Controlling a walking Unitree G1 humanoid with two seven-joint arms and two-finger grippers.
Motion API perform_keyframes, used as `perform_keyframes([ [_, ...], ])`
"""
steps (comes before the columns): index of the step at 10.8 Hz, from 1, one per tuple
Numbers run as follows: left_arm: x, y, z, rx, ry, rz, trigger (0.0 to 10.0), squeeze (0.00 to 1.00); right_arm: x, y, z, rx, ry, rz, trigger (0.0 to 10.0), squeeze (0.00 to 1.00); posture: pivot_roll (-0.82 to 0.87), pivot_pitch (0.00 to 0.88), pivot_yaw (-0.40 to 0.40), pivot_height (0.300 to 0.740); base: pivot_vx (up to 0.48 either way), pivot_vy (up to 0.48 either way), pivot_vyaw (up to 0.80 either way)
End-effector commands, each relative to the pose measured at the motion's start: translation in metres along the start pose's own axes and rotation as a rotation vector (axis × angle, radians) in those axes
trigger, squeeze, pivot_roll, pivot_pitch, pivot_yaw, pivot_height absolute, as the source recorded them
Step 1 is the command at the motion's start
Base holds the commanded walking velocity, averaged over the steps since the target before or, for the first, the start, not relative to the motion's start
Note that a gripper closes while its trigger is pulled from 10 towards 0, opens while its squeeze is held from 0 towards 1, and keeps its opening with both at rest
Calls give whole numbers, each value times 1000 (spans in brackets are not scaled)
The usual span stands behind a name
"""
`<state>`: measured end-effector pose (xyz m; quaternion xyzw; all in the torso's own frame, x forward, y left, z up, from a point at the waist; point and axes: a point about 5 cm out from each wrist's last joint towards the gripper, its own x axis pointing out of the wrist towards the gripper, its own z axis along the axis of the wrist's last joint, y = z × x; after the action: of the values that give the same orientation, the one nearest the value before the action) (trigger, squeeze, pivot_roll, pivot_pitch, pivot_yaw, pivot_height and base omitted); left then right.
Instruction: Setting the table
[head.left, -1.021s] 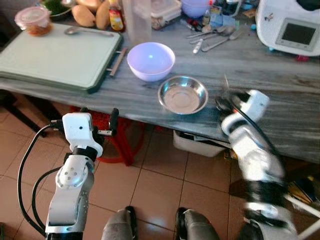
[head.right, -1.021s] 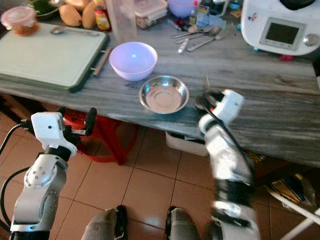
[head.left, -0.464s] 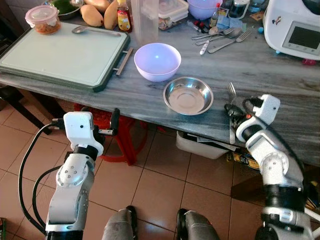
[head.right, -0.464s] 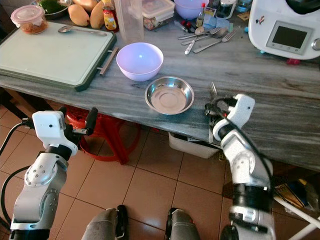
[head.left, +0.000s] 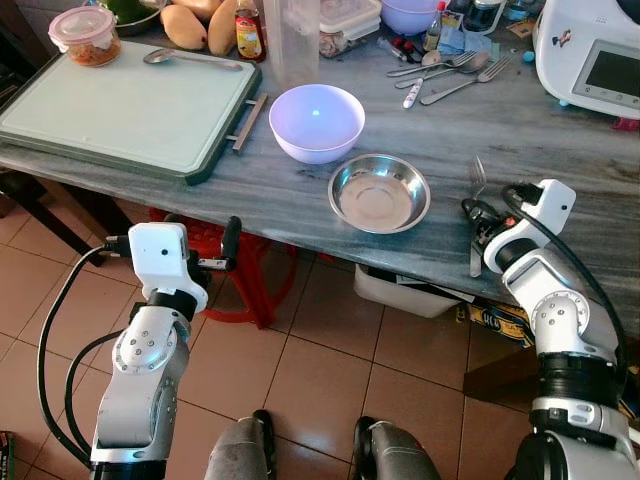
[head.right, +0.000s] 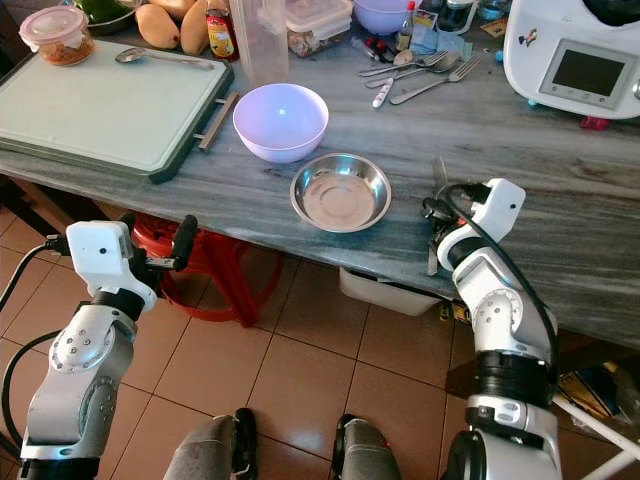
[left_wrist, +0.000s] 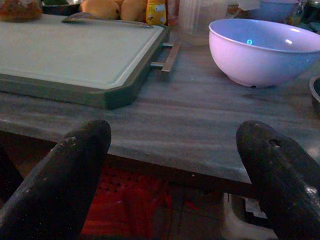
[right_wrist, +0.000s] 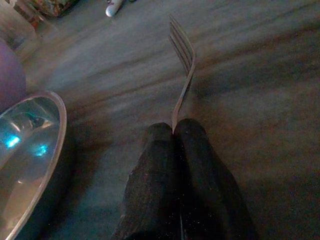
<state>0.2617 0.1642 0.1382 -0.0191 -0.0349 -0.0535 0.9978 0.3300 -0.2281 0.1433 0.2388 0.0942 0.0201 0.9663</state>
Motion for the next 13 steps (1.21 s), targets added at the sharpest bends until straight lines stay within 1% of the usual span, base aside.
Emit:
perform_keyframes([
  [1, -2, 2, 0, 9, 11, -5, 10000, 0, -3, -15, -18, 44, 81, -56, 10000, 431, -4, 213, 42, 740, 0, 0, 0],
  [2, -2, 2, 0, 11, 12, -6, 10000, 0, -4, -16, -20, 40, 92, -59, 10000, 906, -4, 213, 42, 740, 0, 0, 0],
  [3, -2, 2, 0, 11, 14, -7, 10000, 0, -4, -17, -21, 38, 99, -62, 10000, 1000, -4, 212, 41, 740, 0, 0, 0],
  [6, -1, 2, -1, 11, 16, -8, 10000, 0, -8, -21, -28, 35, 123, -89, 10000, 1000, -4, 206, 38, 740, 0, 0, 0],
  [8, 0, 2, -1, 9, 14, -8, 10000, 0, -12, -18, -25, 23, 119, -85, 10000, 1000, -10, 202, 37, 740, 0, 0, 0],
  [10, 0, 0, -3, 4, 17, -10, 10000, 0, -14, -15, -29, 31, 126, -83, 10000, 1000, -18, 195, 32, 740, 0, 0, 0],
  [11, 0, -1, -2, 1, 12, -7, 10000, 0, -15, -11, -31, 31, 132, -66, 10000, 588, -14, 190, 26, 740, 0, 0, 0],
  [12, 1, 0, -1, -3, 7, -3, 10000, 0, -16, -6, -30, 14, 123, -49, 10000, 494, -16, 188, 24, 740, 0, 0, 0],
  [13, 0, 0, -2, -4, 7, -2, 10000, 0, -17, -5, -29, -17, 105, -46, 10000, 486, -19, 185, 21, 740, 0, 0, 0],
])
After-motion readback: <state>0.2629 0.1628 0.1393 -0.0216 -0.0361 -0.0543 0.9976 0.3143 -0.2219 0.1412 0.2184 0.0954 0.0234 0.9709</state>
